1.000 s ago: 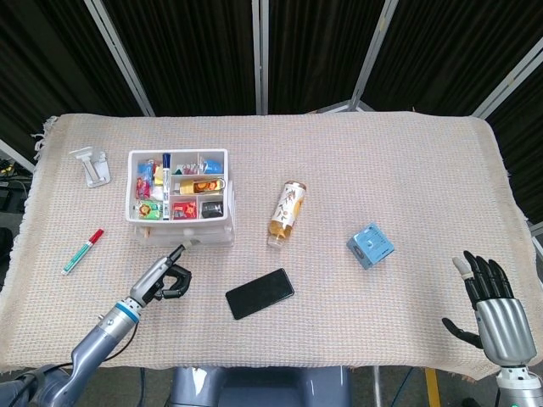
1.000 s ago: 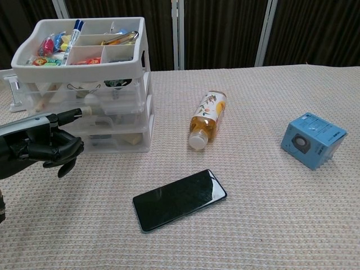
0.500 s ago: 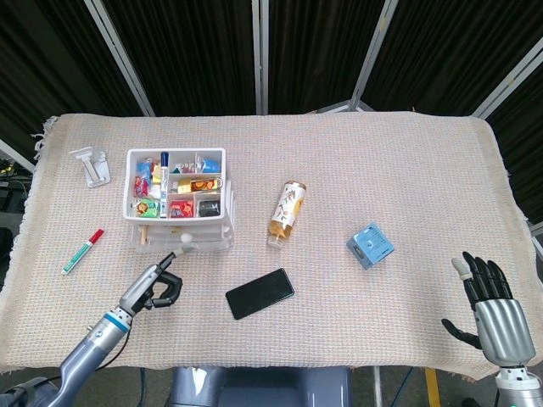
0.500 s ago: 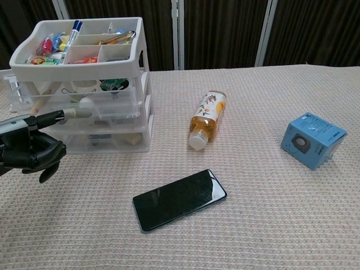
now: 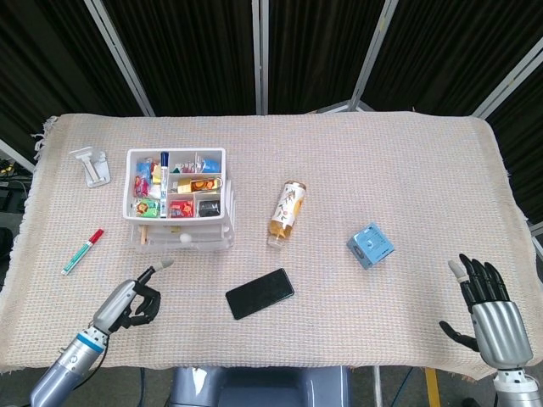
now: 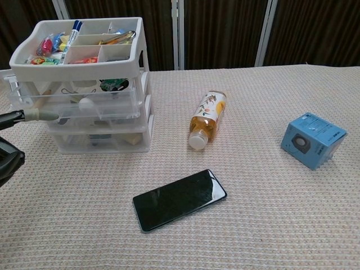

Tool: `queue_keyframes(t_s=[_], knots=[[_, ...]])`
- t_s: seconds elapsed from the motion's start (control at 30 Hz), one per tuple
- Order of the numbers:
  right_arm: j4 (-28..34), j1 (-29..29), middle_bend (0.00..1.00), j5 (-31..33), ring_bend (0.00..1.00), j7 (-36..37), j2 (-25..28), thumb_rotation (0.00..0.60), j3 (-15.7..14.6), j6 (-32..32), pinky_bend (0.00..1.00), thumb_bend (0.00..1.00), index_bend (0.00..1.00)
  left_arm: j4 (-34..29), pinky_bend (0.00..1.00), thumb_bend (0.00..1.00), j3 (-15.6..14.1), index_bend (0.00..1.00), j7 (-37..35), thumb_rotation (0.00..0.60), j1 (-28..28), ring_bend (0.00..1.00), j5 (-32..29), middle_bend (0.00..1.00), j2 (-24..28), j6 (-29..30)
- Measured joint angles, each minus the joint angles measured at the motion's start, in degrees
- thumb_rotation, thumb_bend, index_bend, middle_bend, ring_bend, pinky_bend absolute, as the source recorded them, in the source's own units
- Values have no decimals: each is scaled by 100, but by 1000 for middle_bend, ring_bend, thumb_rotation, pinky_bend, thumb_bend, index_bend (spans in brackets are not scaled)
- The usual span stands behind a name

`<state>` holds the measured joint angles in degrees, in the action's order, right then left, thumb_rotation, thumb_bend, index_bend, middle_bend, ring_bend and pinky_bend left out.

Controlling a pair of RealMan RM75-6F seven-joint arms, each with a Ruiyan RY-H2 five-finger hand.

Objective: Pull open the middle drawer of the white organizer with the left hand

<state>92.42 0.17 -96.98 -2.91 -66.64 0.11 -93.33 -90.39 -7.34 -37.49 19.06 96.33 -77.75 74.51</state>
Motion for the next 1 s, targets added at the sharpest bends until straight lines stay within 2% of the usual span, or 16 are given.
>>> queue_keyframes(t_s=[0.2,0.37,0.53,0.63,0.8,1.0], knots=[[5,-4,0,-8,0,-34,-10,600,-4,4,0,0,0,-436,700,692,144,161,1757,600,-270,879,-135,864,129,416],[-1,-1,0,-19,0,-70,-25,600,-14,21,0,0,0,-1175,723,686,447,166,3597,600,-417,900,-427,893,302,685],[-6,5,0,-12,0,-89,-37,600,-22,53,0,0,0,-2159,731,685,816,171,4978,600,-385,908,-1185,904,646,586],[-16,11,0,-25,0,-107,-46,600,-28,64,0,0,0,-2416,733,685,1008,176,5668,600,-297,909,-1720,906,776,450],[-18,17,0,-16,0,-112,-50,600,-32,89,0,0,0,-2695,733,686,1287,208,6330,600,-79,909,-2597,906,873,168],[-20,19,0,-7,0,-88,-44,600,-26,89,0,0,0,-2761,733,686,1485,237,6608,600,224,909,-3370,906,848,-224]])
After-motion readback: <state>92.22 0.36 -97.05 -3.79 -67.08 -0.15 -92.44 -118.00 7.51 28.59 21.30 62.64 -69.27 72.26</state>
